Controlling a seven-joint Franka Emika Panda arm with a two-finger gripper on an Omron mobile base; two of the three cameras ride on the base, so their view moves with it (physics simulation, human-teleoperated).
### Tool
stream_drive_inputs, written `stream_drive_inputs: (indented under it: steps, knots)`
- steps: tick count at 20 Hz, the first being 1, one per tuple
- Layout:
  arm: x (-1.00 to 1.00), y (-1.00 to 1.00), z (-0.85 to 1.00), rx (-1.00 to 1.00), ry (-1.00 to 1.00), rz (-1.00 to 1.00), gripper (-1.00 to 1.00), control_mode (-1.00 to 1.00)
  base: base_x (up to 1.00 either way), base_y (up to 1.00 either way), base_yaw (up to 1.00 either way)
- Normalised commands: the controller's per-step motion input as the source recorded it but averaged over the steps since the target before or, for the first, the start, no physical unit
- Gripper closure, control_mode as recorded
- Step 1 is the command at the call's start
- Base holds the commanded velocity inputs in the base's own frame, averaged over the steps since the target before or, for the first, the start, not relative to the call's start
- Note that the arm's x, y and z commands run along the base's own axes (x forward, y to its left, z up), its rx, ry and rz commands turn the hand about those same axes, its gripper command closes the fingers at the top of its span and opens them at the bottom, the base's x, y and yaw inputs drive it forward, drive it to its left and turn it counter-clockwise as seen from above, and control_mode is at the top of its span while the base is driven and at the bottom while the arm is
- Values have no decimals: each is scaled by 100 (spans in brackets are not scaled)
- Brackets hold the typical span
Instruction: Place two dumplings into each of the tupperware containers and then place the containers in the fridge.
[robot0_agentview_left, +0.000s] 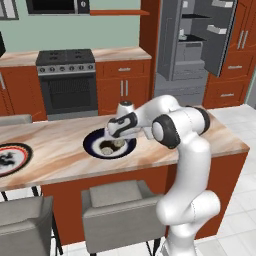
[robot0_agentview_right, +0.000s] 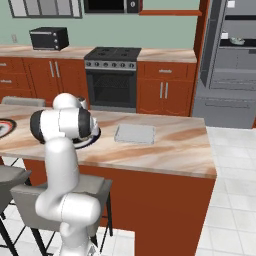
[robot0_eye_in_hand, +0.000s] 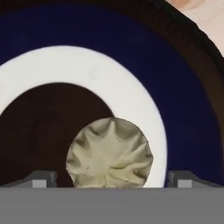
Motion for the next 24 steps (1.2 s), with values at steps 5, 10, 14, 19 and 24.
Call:
stream_drive_inputs:
  steps: [5, 10, 14, 19, 24]
  knots:
    - [19, 8, -17, 0, 5, 0, -100, -100, 0, 0, 0]
    - [-9, -1, -5, 0, 5, 0, -100, -100, 0, 0, 0]
    - [-20, 0, -10, 0, 0, 0, -100, -100, 0, 0, 0]
    - [-6, 0, -18, 0, 0, 0, -100, -100, 0, 0, 0]
    - [10, 0, -11, 0, 0, 0, 100, -100, 0, 0, 0]
